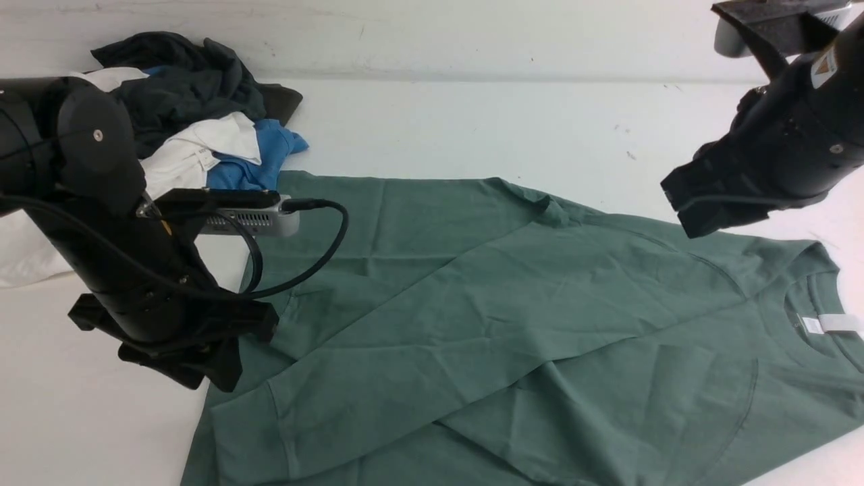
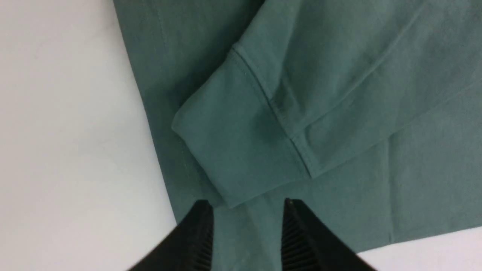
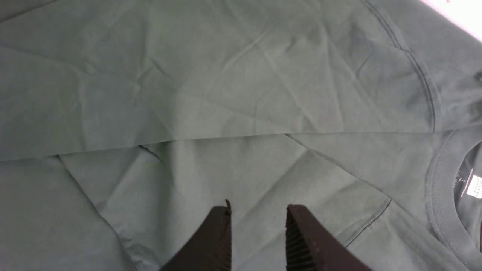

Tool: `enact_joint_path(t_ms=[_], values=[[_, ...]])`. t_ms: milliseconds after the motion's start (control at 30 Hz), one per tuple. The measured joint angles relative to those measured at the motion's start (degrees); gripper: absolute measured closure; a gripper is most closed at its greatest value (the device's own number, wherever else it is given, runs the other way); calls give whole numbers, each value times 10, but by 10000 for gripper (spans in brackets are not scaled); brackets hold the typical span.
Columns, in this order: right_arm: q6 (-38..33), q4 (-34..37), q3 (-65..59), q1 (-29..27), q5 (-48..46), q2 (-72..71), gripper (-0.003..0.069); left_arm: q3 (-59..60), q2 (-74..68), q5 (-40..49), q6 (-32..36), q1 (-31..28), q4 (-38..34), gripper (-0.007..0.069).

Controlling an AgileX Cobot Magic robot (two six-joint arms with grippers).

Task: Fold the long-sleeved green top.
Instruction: Use both arms simultaneously to clamp the lower edge of the clothing fabric

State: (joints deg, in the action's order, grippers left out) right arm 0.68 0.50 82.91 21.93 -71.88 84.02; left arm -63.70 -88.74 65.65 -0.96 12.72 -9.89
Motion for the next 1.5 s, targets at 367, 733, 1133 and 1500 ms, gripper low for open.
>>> enact_joint_path(t_ms=[367, 733, 1133, 1500], values=[[-1, 0, -23, 0, -1, -31, 457, 99, 62, 25, -35, 0, 25, 468], [-2, 15, -27, 0, -1, -32, 457, 279, 110, -121, -72, 0, 27, 494], [-11, 43, -27, 0, -1, -32, 457, 282, 83, -149, -62, 5, 52, 199], [-26, 68, -28, 0, -1, -32, 457, 282, 33, -177, -126, 73, 105, 183]])
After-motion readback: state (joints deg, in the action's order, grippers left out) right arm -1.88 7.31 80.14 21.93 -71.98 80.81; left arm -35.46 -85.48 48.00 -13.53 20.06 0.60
